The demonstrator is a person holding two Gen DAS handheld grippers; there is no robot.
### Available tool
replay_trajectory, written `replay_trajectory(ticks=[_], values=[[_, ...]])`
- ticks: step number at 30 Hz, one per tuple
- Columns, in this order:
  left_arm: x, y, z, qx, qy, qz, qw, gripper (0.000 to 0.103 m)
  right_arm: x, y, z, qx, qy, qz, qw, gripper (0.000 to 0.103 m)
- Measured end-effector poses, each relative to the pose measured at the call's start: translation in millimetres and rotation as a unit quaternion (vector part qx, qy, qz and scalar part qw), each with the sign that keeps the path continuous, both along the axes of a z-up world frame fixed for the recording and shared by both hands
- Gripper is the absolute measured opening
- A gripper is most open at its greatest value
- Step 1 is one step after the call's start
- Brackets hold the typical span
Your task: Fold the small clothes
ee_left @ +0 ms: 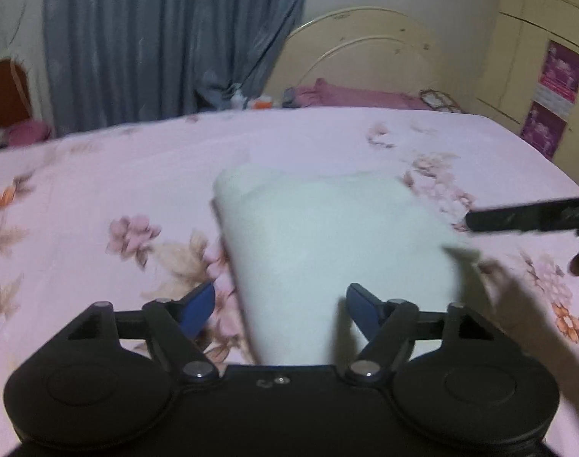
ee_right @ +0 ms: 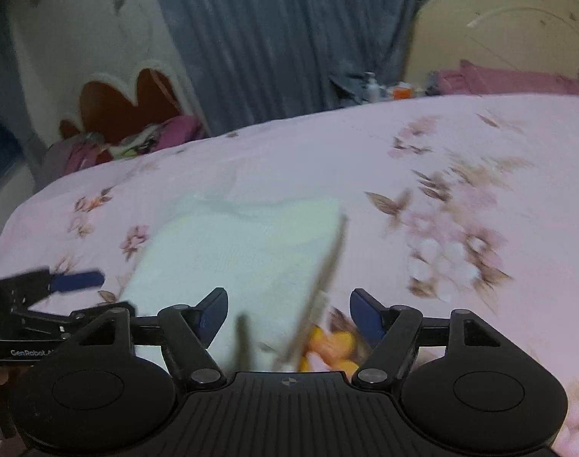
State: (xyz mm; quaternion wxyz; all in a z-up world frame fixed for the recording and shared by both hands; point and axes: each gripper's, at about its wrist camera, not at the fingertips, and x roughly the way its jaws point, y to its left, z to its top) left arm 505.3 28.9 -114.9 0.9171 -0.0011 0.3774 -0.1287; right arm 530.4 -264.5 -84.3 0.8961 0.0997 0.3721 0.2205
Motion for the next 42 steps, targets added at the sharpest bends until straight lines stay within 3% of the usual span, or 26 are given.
replay_trajectory(ticks=[1,2,3,6,9,11,12,13,16,18,21,24,26,29,30,32,33,34,35,36,37,40,42], values=[[3.9,2.2,-0.9,-0.010,0.003,0.007,0.9999,0.069,1.6,2.6,4.5,0.003,-0.012,0.003,1.000,0.065],[8.3,4.1,-0.1,-0.021,0.001,0.013,0.9997,0.068,5.6,9.1,9.3,0.001,-0.020,0.010,1.000,0.051],[16.1,5.3,2.5,-0.030,-0.006,0.018,0.9994,0.066,12.5,19.2,14.1,-0.001,-0.026,0.017,1.000,0.045],[49.7,6.0,11.9,-0.040,-0.016,0.029,0.9987,0.064,43.6,58.6,21.4,-0.010,-0.033,0.047,0.998,0.041],[91.6,3.4,-1.1,-0.049,0.034,0.015,0.9981,0.062,71.3,93.8,8.3,-0.030,-0.020,0.076,0.996,0.039],[111.6,5.6,-21.8,-0.034,0.050,0.026,0.9979,0.075,94.4,115.0,-16.3,-0.085,0.007,0.074,0.994,0.032],[116.8,12.3,-28.0,-0.055,0.053,0.040,0.9963,0.078,102.9,117.6,-26.4,-0.090,0.007,0.062,0.994,0.032],[118.5,17.7,-29.6,-0.077,0.055,0.047,0.9944,0.074,106.8,118.5,-27.7,-0.096,0.001,0.046,0.994,0.032],[112.2,16.5,-23.5,-0.074,0.023,0.028,0.9966,0.059,104.9,120.2,-17.1,-0.086,-0.009,0.038,0.996,0.032],[114.1,16.9,-23.6,-0.071,0.010,0.029,0.9970,0.059,102.0,123.1,-14.7,-0.080,-0.021,0.051,0.995,0.032],[128.1,22.2,-32.0,-0.094,0.038,0.049,0.9936,0.063,117.9,125.2,-30.8,-0.109,0.008,0.034,0.993,0.032],[127.3,22.7,-28.7,-0.086,0.023,0.063,0.9941,0.065,118.4,113.5,-25.3,-0.116,0.003,0.012,0.993,0.032],[125.2,22.9,-34.0,-0.079,0.050,0.059,0.9939,0.066,114.4,98.4,-25.9,-0.114,0.005,0.003,0.993,0.032],[120.0,18.1,-21.9,-0.055,0.045,0.060,0.9957,0.062,111.8,83.8,-28.7,-0.110,0.012,0.001,0.994,0.032],[112.9,16.9,-15.8,-0.053,0.031,0.055,0.9966,0.059,109.4,76.7,-24.5,-0.105,0.014,-0.003,0.994,0.032],[96.4,17.7,-8.8,-0.055,0.018,0.044,0.9973,0.065,101.1,58.5,-14.5,-0.079,0.010,-0.014,0.997,0.032],[90.7,18.9,-8.0,-0.062,0.022,0.037,0.9971,0.076,97.9,46.5,-11.9,-0.055,0.020,-0.020,0.998,0.032],[83.2,22.6,-8.4,-0.074,0.029,0.032,0.9963,0.079,95.9,32.9,-11.2,-0.022,0.037,-0.025,0.999,0.033],[77.4,26.2,-9.7,-0.086,0.040,0.031,0.9950,0.079,92.5,18.6,-10.9,0.013,0.055,-0.029,0.998,0.044],[73.9,29.0,-11.1,-0.099,0.050,0.027,0.9934,0.079,89.2,4.9,-12.1,0.045,0.069,-0.034,0.996,0.066],[69.7,32.3,-13.6,-0.111,0.062,0.023,0.9916,0.078,85.7,-8.3,-14.2,0.078,0.083,-0.038,0.993,0.072],[62.1,40.9,-22.3,-0.146,0.096,0.021,0.9844,0.072,77.3,-33.9,-24.1,0.157,0.131,-0.027,0.979,0.072],[60.1,46.3,-28.1,-0.174,0.117,0.026,0.9773,0.070,72.8,-37.7,-31.5,0.181,0.157,-0.015,0.971,0.072]])
